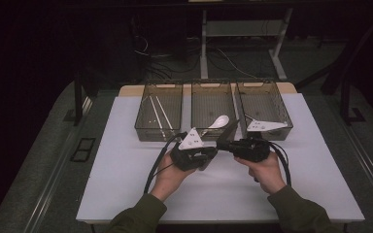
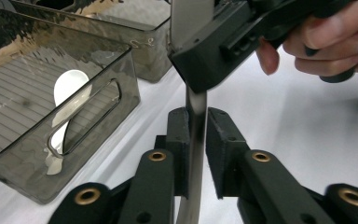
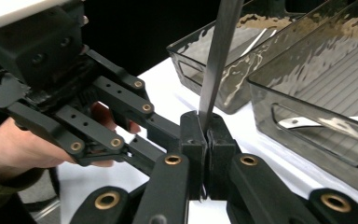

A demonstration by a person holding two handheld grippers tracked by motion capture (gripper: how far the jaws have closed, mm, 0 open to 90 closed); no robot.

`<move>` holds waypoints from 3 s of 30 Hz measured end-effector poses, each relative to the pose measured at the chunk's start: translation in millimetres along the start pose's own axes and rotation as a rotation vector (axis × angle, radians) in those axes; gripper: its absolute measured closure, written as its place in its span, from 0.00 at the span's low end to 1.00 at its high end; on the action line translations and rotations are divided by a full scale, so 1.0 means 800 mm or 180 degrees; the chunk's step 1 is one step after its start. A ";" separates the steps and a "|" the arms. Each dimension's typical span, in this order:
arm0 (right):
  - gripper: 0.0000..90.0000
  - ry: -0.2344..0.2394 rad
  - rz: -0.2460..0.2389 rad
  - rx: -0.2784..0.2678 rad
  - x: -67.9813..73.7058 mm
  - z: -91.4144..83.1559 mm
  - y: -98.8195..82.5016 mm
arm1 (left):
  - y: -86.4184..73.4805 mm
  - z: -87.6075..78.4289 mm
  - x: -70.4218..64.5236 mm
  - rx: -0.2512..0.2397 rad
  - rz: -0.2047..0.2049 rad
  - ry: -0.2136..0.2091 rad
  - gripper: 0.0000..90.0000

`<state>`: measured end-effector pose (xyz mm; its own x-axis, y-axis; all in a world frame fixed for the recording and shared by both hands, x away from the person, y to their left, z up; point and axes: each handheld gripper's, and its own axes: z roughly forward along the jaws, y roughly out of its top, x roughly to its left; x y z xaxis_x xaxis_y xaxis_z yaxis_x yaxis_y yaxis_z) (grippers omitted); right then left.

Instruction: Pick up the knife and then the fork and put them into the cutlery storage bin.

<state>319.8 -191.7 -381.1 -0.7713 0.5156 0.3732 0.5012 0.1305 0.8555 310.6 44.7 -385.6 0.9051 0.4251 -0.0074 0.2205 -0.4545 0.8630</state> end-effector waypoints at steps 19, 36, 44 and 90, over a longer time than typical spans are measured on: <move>0.98 -0.0809 0.0025 -0.0593 -0.059 -0.113 0.060 | -0.076 -0.077 0.017 0.0077 -0.0262 0.0062 0.42; 0.98 -0.1429 0.0292 -0.0478 -0.141 -0.113 0.093 | -0.110 -0.103 0.027 0.0173 -0.0419 0.0196 0.21; 0.98 -0.1436 0.0487 -0.0069 -0.163 -0.088 0.082 | -0.110 -0.102 0.027 0.0219 -0.0417 0.0169 0.20; 0.82 -0.1942 0.0776 0.0449 -0.237 -0.024 0.074 | -0.109 -0.101 0.029 0.0171 -0.0413 0.0133 0.16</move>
<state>488.5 -298.0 -394.2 -0.2904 0.9251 0.2445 0.7113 0.0378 0.7018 283.1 157.7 -420.0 0.8521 0.5147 -0.0951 0.3547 -0.4343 0.8280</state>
